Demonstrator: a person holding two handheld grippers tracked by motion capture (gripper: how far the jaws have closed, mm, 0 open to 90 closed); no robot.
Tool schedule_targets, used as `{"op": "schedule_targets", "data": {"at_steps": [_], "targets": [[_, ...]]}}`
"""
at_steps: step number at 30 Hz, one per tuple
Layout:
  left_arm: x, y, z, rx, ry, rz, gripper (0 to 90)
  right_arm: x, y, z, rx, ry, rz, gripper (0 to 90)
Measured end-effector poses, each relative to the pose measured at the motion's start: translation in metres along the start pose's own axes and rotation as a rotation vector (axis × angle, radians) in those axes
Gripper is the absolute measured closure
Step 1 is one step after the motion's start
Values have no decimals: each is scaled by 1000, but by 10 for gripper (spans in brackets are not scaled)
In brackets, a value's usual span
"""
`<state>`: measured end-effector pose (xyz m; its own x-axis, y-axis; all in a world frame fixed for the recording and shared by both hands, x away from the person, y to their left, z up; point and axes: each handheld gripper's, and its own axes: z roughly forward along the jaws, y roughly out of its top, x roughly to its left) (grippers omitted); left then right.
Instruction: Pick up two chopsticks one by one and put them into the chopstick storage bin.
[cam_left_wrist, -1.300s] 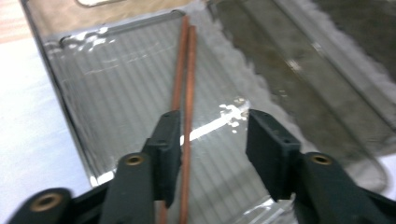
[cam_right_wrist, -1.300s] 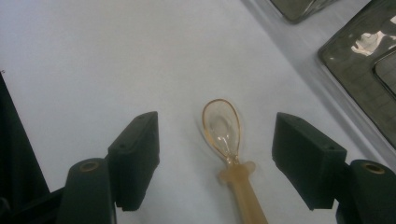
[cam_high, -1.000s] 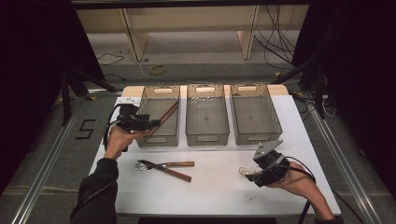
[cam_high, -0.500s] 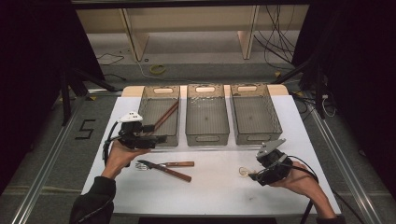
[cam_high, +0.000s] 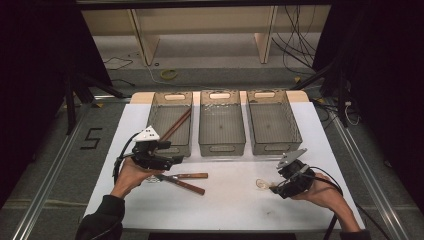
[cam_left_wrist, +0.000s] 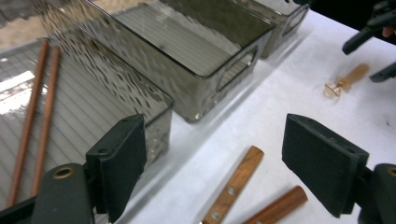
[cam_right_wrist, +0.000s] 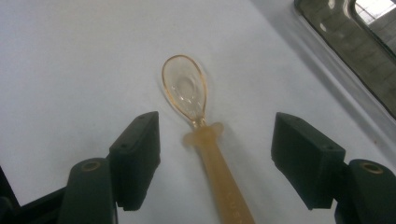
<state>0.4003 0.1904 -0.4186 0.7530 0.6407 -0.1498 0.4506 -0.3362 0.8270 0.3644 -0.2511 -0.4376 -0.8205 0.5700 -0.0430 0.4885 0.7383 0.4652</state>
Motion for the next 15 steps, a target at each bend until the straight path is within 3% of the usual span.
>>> {"op": "schedule_targets", "data": {"at_steps": [15], "targets": [[-12,-28,0,-30,0,-6,207,-2,-1,7,53,10,-12,352]]}}
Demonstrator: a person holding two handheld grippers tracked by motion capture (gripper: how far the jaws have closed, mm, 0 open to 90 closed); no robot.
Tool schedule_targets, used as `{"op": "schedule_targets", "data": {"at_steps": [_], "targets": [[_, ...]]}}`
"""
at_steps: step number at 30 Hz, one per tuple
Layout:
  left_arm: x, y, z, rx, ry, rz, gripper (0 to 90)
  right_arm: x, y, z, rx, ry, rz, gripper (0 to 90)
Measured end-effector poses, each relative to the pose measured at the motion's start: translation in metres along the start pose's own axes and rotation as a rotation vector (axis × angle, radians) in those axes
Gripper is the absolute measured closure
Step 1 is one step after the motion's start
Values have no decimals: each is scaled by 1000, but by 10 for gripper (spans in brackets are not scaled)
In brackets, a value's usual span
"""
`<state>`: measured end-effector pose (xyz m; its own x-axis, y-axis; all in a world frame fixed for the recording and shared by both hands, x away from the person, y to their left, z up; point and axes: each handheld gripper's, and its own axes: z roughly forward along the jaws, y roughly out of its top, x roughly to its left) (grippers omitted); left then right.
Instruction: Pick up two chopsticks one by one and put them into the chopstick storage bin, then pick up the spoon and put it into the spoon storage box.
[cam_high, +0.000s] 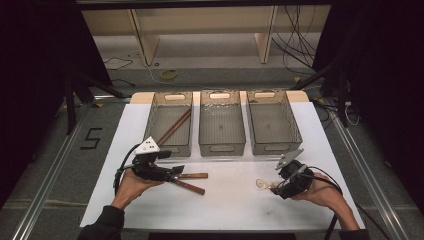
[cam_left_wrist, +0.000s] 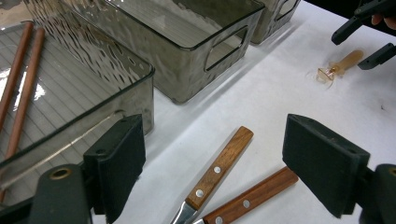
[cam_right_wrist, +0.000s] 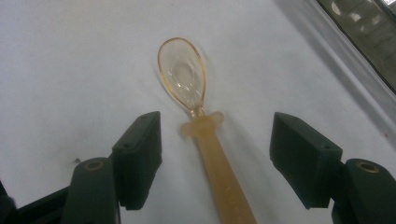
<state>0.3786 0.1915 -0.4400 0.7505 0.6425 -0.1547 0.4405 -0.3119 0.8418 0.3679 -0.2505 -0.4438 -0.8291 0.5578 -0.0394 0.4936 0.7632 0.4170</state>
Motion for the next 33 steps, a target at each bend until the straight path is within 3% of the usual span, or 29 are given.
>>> {"op": "schedule_targets", "data": {"at_steps": [5,10,17,24,33], "targets": [[-1,-7,-2,-24,-4,-16,207,0,-1,1,21,-2,-6,360],[-8,-12,-3,-35,-12,-5,206,0,-2,2,46,-3,1,382],[-18,-15,-2,-37,-35,0,205,-2,-5,5,82,-9,-2,423],[-22,-19,1,-34,-33,-4,205,-5,-8,6,102,-19,10,459],[-25,-24,1,-38,-33,-13,205,-6,-9,9,127,-19,-9,544]]}}
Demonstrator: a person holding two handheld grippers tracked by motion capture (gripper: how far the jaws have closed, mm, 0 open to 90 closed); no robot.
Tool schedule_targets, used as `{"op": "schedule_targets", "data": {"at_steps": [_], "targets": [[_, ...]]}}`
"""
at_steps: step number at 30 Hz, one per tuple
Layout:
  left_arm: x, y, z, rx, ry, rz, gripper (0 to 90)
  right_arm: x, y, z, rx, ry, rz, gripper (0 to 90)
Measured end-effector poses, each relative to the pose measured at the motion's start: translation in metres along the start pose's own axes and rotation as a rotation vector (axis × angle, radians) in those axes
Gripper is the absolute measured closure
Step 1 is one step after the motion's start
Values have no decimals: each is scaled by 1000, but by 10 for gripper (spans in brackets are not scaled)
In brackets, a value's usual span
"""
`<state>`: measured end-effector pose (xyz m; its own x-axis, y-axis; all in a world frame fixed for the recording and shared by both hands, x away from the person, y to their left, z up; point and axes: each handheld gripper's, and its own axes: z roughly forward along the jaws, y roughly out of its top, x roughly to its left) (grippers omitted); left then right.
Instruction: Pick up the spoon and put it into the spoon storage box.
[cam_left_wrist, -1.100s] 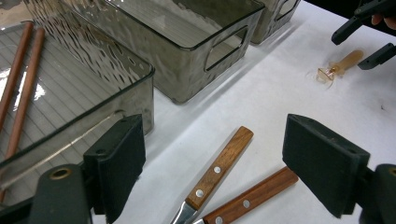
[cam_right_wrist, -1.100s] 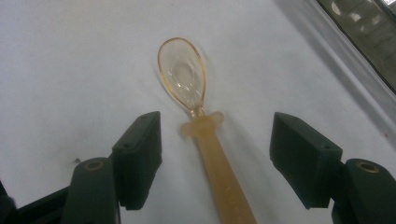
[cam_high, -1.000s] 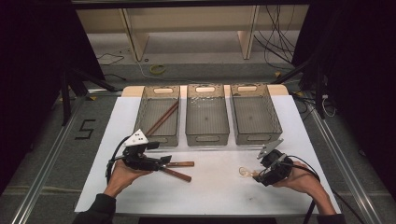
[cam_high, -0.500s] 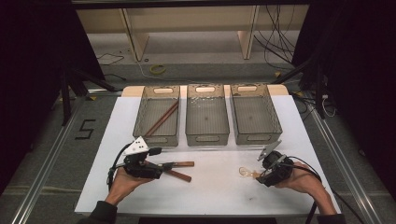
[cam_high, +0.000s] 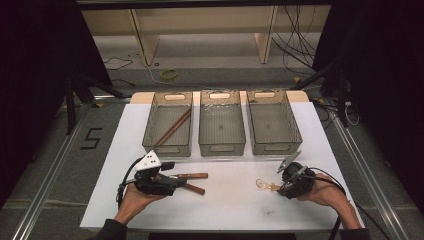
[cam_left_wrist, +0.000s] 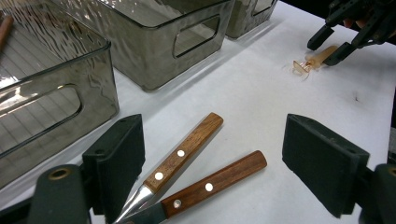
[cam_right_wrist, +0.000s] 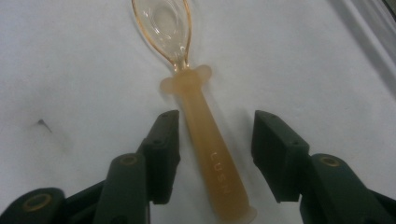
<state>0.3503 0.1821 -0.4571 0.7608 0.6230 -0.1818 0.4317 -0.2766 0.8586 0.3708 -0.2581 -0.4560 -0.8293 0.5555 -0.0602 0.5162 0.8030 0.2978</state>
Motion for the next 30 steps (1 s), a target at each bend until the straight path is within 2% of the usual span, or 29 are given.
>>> {"op": "schedule_targets", "data": {"at_steps": [9,15,18,25,30], "targets": [[-1,-2,3,16,-7,7,207,3,-1,0,2,27,-31,683],[-2,-4,4,26,-5,23,209,8,1,-1,21,18,-66,760],[-1,-5,4,20,-2,24,211,10,2,-2,29,6,-81,768],[-1,-7,6,17,-4,21,213,10,4,-9,-32,-4,-77,771],[-1,-8,7,16,-6,20,212,9,8,-15,-112,-13,-39,771]]}}
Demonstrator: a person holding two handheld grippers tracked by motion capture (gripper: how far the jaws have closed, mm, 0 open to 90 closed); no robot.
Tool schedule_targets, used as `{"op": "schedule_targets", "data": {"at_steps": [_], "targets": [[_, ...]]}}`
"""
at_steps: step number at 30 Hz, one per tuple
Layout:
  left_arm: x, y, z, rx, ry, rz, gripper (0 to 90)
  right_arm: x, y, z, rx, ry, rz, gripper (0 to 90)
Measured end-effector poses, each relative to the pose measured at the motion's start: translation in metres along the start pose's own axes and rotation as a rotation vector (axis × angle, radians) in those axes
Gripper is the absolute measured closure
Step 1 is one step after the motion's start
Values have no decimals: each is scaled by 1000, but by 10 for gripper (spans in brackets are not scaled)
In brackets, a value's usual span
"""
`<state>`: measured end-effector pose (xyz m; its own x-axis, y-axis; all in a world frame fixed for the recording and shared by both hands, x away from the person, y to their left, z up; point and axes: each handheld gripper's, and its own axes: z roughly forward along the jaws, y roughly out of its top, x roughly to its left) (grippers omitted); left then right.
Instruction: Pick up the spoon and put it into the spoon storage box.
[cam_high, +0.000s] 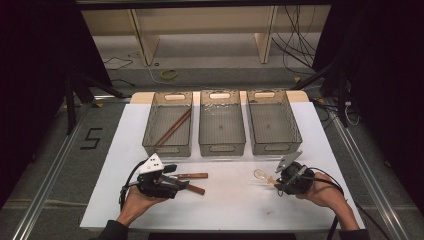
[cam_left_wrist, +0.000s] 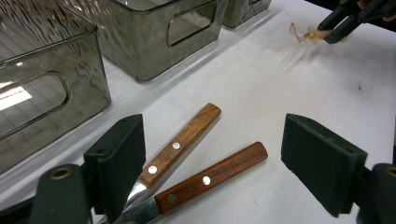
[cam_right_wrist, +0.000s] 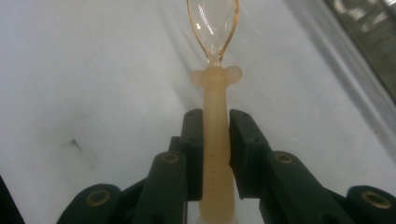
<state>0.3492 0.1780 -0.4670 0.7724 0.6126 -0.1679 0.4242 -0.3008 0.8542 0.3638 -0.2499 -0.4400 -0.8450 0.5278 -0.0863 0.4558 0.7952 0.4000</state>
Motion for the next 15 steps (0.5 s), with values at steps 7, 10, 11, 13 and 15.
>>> {"op": "schedule_targets", "data": {"at_steps": [7,10,11,13,15], "targets": [[3,-1,0,-14,8,-10,211,0,9,-6,-108,-11,56,771],[3,-1,0,-23,12,-11,211,-2,14,-7,-133,-23,73,771],[3,-1,0,-25,14,-13,211,-2,16,-7,-139,-22,76,771],[3,-1,0,-29,17,-16,211,-4,19,-7,-158,-21,81,771],[4,-1,-1,-30,17,-19,211,-5,24,-7,-160,-26,85,771]]}}
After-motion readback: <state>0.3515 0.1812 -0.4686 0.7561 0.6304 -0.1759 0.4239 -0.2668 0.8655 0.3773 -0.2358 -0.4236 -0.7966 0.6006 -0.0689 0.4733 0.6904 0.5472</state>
